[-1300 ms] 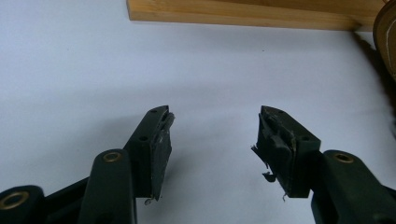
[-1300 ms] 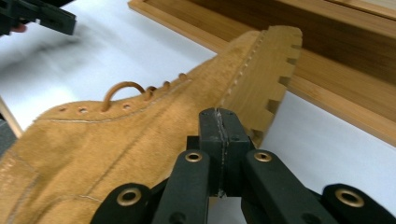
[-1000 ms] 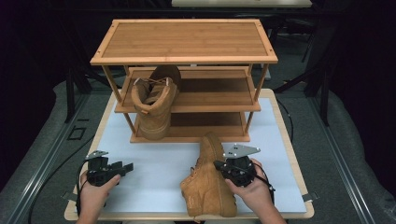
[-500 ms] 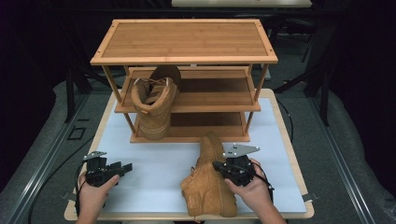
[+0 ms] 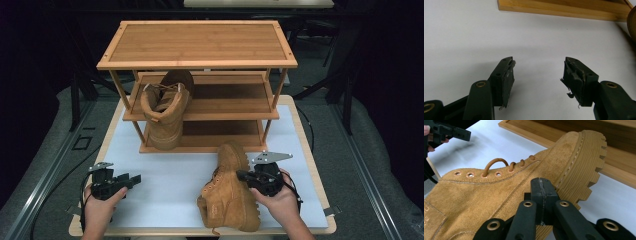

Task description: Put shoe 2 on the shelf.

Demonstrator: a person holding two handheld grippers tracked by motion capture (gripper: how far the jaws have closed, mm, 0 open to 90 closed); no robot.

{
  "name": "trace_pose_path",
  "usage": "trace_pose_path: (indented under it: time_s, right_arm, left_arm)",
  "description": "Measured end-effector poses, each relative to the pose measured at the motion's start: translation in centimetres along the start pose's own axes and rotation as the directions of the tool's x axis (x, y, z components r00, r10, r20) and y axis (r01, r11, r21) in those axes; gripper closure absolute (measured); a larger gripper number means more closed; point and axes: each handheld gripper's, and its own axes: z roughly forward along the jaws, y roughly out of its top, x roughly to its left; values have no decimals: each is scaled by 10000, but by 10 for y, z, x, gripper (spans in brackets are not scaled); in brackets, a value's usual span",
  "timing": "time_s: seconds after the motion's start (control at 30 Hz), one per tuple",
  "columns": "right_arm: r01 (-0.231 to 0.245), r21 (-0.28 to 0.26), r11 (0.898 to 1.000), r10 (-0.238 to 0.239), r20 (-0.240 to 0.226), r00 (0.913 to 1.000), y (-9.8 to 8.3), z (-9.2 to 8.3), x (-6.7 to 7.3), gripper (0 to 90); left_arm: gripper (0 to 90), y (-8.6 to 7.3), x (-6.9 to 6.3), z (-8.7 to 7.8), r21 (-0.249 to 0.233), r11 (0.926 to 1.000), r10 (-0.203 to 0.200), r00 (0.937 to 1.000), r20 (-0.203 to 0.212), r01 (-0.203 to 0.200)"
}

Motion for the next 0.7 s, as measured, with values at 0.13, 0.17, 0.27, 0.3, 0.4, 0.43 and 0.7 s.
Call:
trace_pose_path:
  time_s: [0.13,0.17,0.27,0.3,0.4,0.43,0.7]
  right_arm:
    - [-133,90,9999,132,50,9999,0,-2,-3,900]
    - [-185,133,9997,184,67,9998,0,-3,-3,900]
    - [-236,252,9994,229,258,9994,1,-5,-5,900]
    - [-350,324,9989,340,316,9989,2,-6,-7,900]
    - [-897,622,9940,872,427,9953,5,-9,-13,900]
    - [-1046,767,9916,1013,468,9938,6,-10,-14,900]
    - [-1645,2476,9548,1102,2190,9695,16,-13,-26,900]
  left_arm:
    - [415,0,0,2,68,10000,-8,10000,-9,8]
    - [415,0,0,1,52,10000,-20,10000,-4,20]
    - [415,0,0,0,10,10000,1,10000,-30,-1]
    - [415,0,1,0,8,10000,-36,10000,-52,36]
    - [416,1,2,-2,-21,9999,-159,9998,-155,159]
    - [416,1,3,-3,1,9999,-167,9997,-190,167]
    - [416,2,8,-6,-144,9988,-462,9987,-235,459]
